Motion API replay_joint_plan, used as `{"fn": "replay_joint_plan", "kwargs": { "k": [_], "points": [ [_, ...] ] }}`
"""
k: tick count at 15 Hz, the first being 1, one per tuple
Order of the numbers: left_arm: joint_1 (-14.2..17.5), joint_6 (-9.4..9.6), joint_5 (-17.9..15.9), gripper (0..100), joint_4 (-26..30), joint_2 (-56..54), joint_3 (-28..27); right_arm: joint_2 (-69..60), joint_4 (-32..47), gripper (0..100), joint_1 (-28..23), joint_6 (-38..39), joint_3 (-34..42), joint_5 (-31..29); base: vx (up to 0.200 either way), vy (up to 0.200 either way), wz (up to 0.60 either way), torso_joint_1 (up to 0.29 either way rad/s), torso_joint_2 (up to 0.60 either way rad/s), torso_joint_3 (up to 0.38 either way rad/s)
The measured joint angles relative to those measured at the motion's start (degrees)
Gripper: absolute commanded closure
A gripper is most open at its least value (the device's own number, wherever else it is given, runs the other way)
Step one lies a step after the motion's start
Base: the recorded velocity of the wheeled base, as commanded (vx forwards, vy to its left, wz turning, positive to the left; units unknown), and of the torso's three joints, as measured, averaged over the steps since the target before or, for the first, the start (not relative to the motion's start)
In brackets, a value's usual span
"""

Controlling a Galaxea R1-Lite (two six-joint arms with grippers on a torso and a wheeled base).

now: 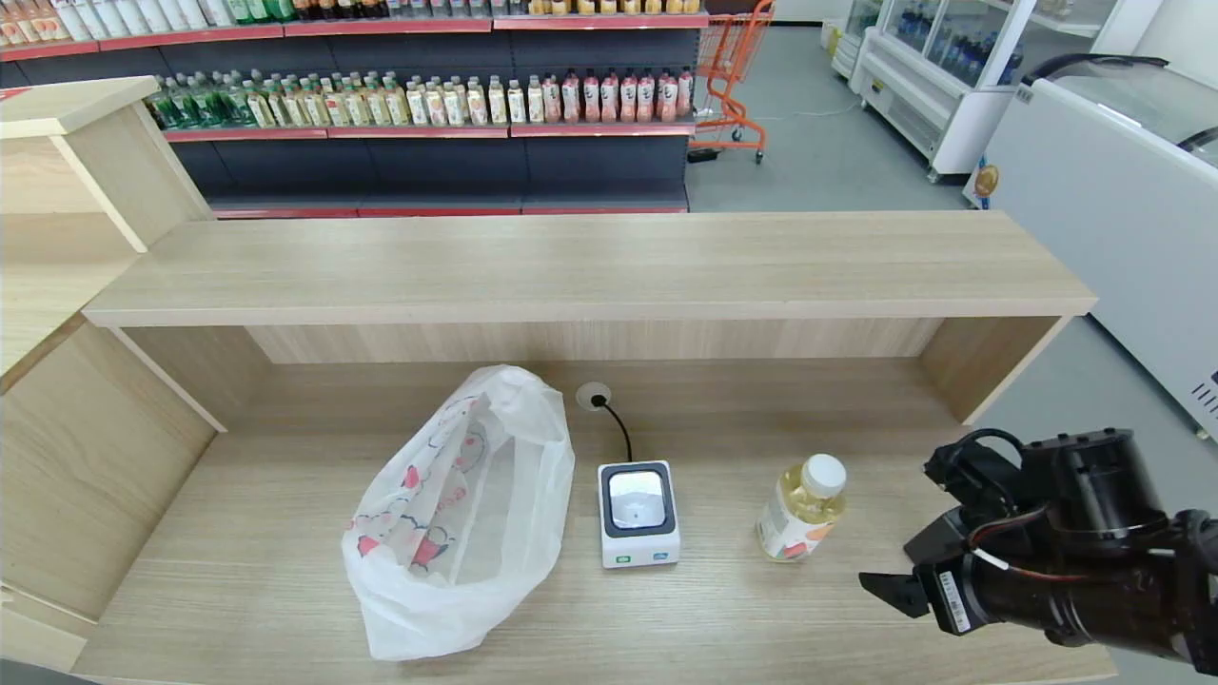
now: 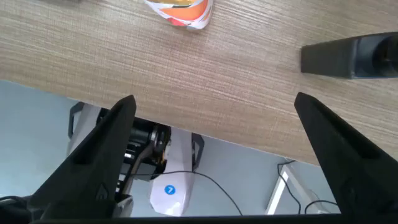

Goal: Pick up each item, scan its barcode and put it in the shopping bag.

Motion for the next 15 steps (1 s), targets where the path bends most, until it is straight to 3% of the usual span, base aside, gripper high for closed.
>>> {"fn": "replay_joint_plan", "kwargs": {
  "k": [8,15],
  "points": [
    [0.0,0.00,0.0,0,0.0,0.0,0.0,14.9,-23.2,0,6.8,-0.1,0.8,-6.3,0.000,0.000,0.00,0.000,0.00,0.000],
    [0.0,0.00,0.0,0,0.0,0.0,0.0,27.1,-40.1,0,9.2,-0.9,0.2,-8.6,0.000,0.000,0.00,0.000,0.00,0.000]
  ]
}}
